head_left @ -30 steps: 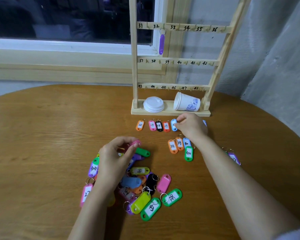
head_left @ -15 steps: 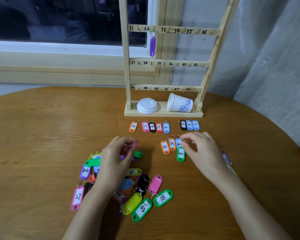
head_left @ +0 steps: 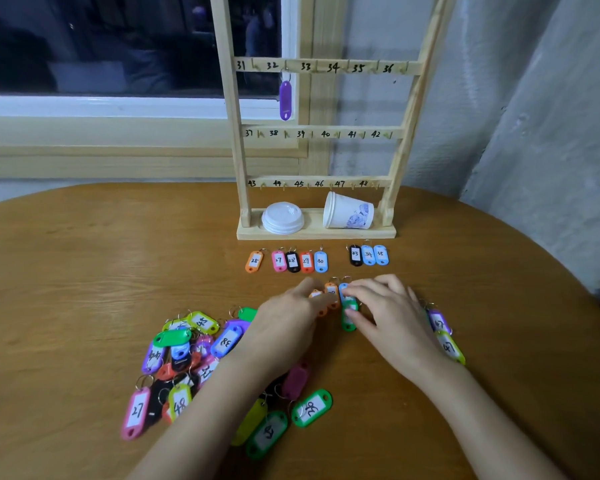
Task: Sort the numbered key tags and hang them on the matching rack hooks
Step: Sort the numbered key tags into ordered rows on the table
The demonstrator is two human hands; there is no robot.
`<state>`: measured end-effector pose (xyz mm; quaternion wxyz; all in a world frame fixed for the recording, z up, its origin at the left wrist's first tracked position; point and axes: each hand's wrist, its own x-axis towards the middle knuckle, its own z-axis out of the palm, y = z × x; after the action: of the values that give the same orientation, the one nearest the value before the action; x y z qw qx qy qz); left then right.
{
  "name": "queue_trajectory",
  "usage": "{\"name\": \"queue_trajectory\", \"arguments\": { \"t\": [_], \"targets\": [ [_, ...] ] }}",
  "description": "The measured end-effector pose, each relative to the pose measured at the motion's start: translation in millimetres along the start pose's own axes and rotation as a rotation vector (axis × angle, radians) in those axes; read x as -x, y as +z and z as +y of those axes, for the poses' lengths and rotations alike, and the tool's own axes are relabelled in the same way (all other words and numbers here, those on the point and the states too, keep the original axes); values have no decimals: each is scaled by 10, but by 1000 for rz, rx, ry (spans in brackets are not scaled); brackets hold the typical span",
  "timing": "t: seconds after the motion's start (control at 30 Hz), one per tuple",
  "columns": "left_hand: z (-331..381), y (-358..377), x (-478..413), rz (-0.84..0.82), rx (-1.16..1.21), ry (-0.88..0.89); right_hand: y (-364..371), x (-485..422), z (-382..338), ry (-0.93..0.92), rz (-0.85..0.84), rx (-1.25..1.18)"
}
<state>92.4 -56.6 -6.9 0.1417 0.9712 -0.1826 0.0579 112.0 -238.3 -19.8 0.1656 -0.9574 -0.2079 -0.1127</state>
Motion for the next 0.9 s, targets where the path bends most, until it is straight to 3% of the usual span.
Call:
{"name": "queue_trajectory", "arguments": {
  "t": [0.2, 0.5, 0.7, 0.9],
  "targets": [
    [21, 43, -14, -29, -61, 10, 13, 24, 13, -16, -44, 63],
    [52, 59, 278, -29, 44, 51, -17, 313, -35, -52, -32, 48],
    [-91, 47, 345, 223, 423, 15, -68, 284, -99, -48, 81, -66],
    [-287, -107, 330, 416, 748, -260, -17, 35, -376, -36, 180, -358]
  ]
}}
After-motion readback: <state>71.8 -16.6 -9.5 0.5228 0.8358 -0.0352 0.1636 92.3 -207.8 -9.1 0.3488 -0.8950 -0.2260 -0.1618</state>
